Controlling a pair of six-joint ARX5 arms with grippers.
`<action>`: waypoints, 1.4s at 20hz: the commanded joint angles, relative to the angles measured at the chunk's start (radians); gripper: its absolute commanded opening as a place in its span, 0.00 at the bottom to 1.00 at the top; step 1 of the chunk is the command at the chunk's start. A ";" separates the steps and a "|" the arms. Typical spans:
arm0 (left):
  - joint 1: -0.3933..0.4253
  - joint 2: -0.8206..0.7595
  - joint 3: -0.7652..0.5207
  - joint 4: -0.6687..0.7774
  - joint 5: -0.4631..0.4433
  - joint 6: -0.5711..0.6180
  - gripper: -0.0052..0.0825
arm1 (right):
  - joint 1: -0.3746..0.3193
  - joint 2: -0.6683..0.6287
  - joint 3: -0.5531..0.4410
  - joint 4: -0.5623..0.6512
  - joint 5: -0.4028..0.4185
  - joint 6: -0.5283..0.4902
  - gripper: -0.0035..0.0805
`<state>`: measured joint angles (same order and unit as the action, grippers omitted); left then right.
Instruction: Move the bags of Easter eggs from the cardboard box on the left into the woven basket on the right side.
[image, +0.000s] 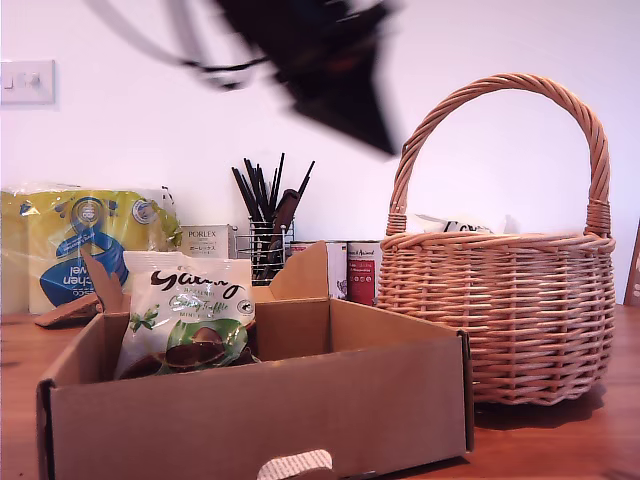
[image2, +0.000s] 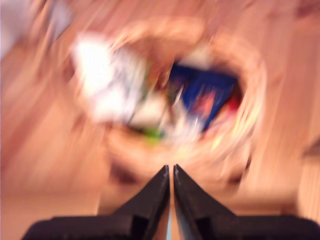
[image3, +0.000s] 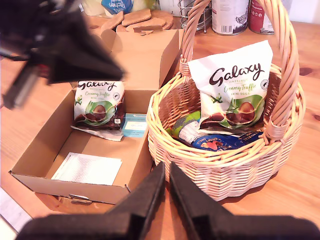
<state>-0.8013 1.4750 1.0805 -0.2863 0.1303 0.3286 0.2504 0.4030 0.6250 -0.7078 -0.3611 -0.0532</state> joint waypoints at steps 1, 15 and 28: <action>0.034 -0.056 -0.085 0.017 0.004 -0.008 0.03 | 0.004 0.000 0.011 0.008 -0.006 0.000 0.03; 0.335 -0.323 -0.263 0.005 0.047 0.008 0.03 | 0.005 0.039 0.011 0.010 -0.106 -0.034 0.03; 0.335 -0.235 -0.263 0.042 0.033 0.151 0.87 | 0.005 0.039 0.011 0.011 -0.111 -0.035 0.03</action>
<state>-0.4702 1.2156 0.8265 -0.2550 0.1635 0.4751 0.2504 0.4454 0.6250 -0.7048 -0.4656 -0.0807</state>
